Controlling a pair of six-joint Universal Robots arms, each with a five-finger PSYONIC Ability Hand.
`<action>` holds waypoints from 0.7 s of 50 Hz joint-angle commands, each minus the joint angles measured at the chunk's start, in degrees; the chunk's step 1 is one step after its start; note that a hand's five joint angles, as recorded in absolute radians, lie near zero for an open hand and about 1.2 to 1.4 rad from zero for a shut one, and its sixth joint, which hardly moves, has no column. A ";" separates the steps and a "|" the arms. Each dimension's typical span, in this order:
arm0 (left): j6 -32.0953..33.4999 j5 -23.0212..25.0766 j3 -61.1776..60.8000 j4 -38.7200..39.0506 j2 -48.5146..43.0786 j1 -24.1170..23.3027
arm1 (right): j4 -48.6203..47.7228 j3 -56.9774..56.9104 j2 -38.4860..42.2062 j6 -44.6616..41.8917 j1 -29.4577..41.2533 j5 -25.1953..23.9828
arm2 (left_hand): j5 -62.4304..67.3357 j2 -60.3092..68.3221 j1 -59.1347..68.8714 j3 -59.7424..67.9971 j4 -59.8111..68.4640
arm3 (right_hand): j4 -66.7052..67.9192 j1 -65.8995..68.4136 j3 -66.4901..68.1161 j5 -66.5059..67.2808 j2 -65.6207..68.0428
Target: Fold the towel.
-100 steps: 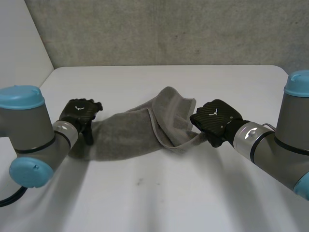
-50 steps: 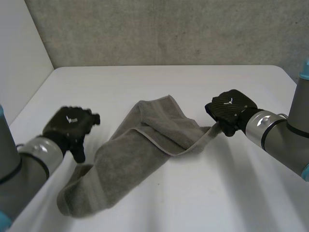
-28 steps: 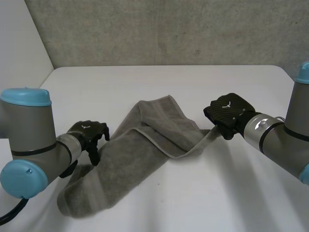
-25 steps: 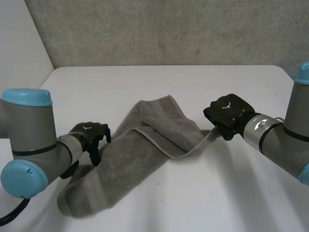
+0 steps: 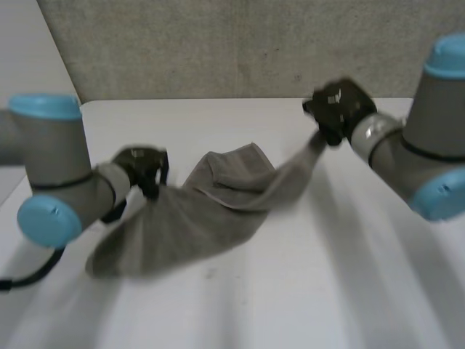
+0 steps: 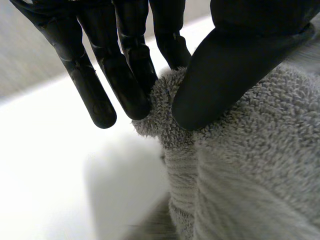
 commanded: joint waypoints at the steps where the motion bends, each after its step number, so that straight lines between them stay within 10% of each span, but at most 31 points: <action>1: 3.26 -5.85 24.89 0.83 -5.82 0.04 | -8.55 -22.49 8.00 0.53 1.10 4.64 | 11.62 10.67 11.86 10.43 10.31 | 1.73 2.83 2.22 2.96 3.51; 12: 2.74 -8.92 41.68 12.69 -4.94 -0.05 | -17.96 -32.33 7.91 9.41 0.40 12.20 | 11.62 10.67 11.86 10.43 10.31 | 1.73 2.83 2.22 2.96 3.51; 35: 4.22 -8.13 -13.59 13.31 -0.90 -0.40 | -4.42 9.04 4.31 4.40 -4.60 0.87 | 11.62 10.67 11.86 10.43 10.31 | 1.73 2.83 2.22 2.96 3.51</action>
